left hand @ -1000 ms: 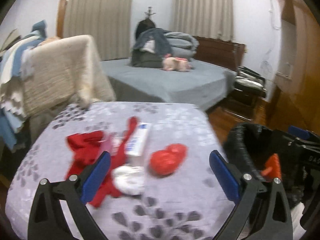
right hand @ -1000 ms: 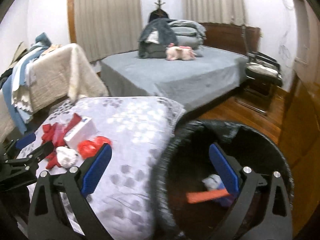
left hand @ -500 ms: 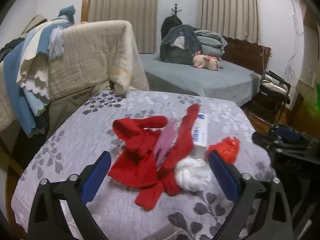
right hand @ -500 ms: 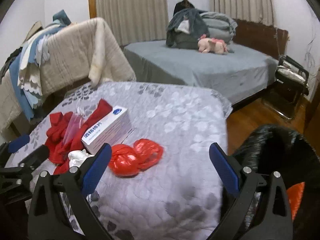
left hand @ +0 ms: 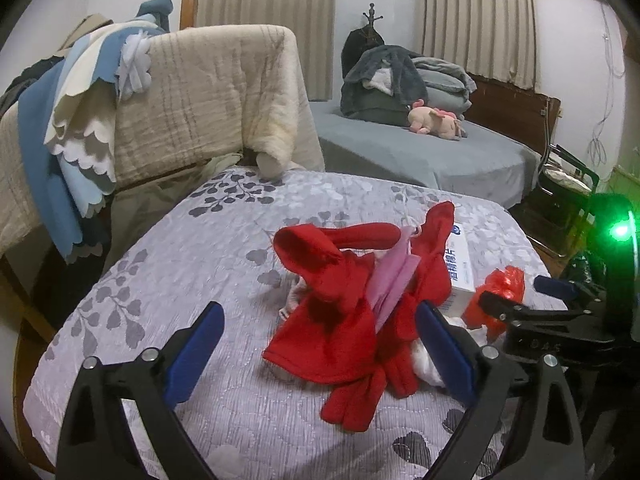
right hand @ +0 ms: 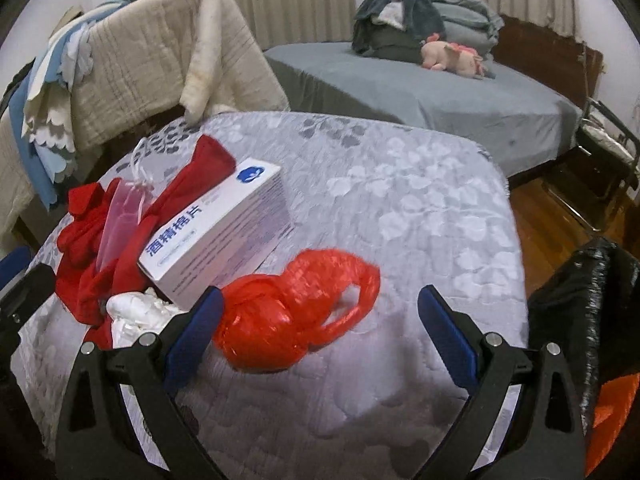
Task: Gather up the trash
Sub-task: 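Grasp the red plastic bag with the right tool, then grasp the white tissue with the left tool while the right tool carries the red bag toward the bin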
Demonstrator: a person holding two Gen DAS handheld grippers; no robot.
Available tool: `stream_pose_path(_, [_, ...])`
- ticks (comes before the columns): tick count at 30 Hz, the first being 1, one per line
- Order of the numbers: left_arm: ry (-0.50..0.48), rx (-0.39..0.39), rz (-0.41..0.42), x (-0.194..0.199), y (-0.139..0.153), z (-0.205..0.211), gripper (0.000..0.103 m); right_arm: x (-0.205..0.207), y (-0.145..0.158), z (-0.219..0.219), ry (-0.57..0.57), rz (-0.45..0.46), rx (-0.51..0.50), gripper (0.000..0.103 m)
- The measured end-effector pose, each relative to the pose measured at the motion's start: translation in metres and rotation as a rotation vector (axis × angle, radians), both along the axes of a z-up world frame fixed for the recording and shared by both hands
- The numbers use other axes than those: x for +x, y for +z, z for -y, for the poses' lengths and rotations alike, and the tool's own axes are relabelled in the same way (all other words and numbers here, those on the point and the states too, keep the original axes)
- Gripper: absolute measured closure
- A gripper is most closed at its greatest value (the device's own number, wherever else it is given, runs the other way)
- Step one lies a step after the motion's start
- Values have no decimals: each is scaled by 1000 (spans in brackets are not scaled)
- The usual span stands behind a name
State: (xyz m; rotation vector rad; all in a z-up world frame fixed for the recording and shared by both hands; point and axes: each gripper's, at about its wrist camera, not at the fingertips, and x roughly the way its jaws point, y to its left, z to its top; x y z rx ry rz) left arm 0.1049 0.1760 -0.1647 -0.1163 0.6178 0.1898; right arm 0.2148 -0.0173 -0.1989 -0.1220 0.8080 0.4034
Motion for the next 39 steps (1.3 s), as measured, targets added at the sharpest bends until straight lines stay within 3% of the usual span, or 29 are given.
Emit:
stream_pose_path(6, [2, -34, 6, -3, 1, -1, 10, -4, -3, -7, 75, -34, 21, 36])
stream_pose_path(8, [0, -40, 3, -3, 1, 1, 10, -5, -2, -8, 107, -51, 47, 56])
stream_pose_path(10, [-8, -29, 2, -5, 2, 6, 10, -8, 0, -10, 126, -54, 53, 59])
stream_pose_path(17, [-58, -29, -21, -5, -2, 24, 19, -18, 15, 15, 88, -33, 75, 61])
stream_pose_path(25, [-110, -56, -24, -10, -3, 57, 40, -33, 25, 53, 32, -19, 68, 61])
stream_pose_path(30, [-164, -40, -33, -5, -7, 78, 48, -37, 25, 67, 5, -20, 68, 61])
stream_pose_path(39, [-157, 0, -106, 16, -28, 90, 53, -37, 23, 73, -4, -24, 73, 61])
